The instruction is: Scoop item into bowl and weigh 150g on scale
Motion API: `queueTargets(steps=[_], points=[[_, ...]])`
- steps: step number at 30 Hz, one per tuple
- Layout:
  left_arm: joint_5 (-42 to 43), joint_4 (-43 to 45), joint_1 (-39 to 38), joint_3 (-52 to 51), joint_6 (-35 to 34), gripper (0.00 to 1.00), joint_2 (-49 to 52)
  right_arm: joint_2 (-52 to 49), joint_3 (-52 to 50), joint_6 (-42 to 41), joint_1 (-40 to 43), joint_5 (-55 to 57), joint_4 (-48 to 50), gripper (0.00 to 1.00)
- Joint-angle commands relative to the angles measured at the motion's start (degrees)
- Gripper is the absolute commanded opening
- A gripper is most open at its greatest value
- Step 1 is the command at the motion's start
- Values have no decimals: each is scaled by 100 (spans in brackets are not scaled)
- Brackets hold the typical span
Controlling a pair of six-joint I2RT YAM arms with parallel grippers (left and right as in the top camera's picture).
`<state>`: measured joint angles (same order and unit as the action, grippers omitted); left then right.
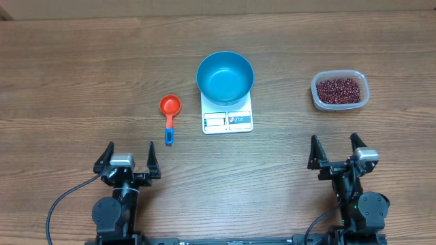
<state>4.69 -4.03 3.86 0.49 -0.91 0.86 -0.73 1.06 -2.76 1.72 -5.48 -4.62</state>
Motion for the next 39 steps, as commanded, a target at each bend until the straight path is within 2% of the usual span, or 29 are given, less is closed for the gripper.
queueTargets(steps=[1, 10, 15, 27, 32, 39], points=[[-11, -13, 35, -20, 68, 100, -61, 57, -61, -4, -48, 74, 20, 100], [-13, -9, 31, -11, 68, 100, -61, 57, -61, -4, -48, 74, 20, 100], [280, -72, 31, 68, 74, 100, -61, 57, -61, -7, -48, 74, 20, 100], [164, -1029, 31, 922, 98, 100, 28, 57, -61, -7, -48, 74, 20, 100], [70, -1213, 31, 1419, 116, 100, 533, 57, -61, -7, -48, 74, 20, 100], [74, -1320, 31, 2181, 116, 100, 1912, 57, -61, -7, -48, 74, 20, 100]])
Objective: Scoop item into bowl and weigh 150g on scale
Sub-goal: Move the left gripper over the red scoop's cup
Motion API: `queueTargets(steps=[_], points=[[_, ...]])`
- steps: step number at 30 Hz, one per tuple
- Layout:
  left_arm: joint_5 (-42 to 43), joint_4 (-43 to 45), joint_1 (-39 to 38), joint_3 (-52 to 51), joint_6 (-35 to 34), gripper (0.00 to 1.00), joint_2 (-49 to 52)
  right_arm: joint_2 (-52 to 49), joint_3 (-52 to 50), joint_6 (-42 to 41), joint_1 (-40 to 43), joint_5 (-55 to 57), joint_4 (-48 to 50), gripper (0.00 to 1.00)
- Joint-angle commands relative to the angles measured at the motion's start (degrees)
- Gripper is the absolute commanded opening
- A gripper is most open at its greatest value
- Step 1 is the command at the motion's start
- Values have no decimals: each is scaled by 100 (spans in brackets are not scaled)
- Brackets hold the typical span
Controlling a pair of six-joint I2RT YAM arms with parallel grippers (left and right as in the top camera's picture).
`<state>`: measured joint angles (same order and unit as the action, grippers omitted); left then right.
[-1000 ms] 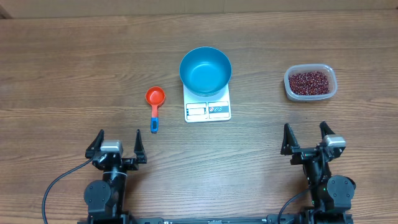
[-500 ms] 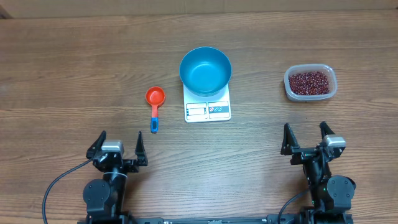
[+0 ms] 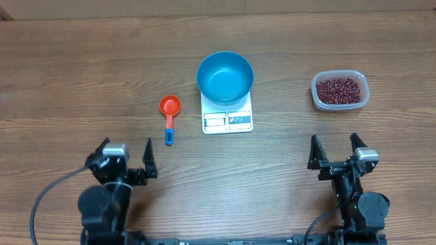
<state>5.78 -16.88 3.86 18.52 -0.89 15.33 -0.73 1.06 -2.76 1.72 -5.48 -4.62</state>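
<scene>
A blue bowl stands empty on a white scale at the table's middle. Left of it lies an orange measuring scoop with a blue handle pointing toward me. A clear tub of red beans sits at the far right. My left gripper is open near the front left, below and left of the scoop, its wrist turned slightly. My right gripper is open near the front right, below the bean tub. Nothing is between either pair of fingers.
A wooden table carries everything. Black cables run from both arm bases at the front edge.
My left arm has shifted a little left and turned, its gripper still open. The right arm, scoop, bowl, scale and bean tub have not moved.
</scene>
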Motion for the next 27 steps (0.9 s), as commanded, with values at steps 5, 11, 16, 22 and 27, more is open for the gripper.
queueTargets(steps=[5, 11, 16, 22, 27], points=[[-37, -505, 31, 1250, 116, 100, 1744, 57, -61, -7, -48, 74, 20, 100], [-37, -1102, 31, 2328, 190, 100, 3049, 57, -61, -7, -48, 74, 20, 100], [-39, -1613, 31, 3141, 221, 100, 3947, 57, -61, -7, -48, 74, 20, 100], [24, -2490, 31, 4000, 214, 100, 4962, 57, -61, -7, -48, 74, 20, 100], [48, -3270, 28, 4623, 216, 100, 5670, 57, -61, -7, -48, 74, 20, 100]])
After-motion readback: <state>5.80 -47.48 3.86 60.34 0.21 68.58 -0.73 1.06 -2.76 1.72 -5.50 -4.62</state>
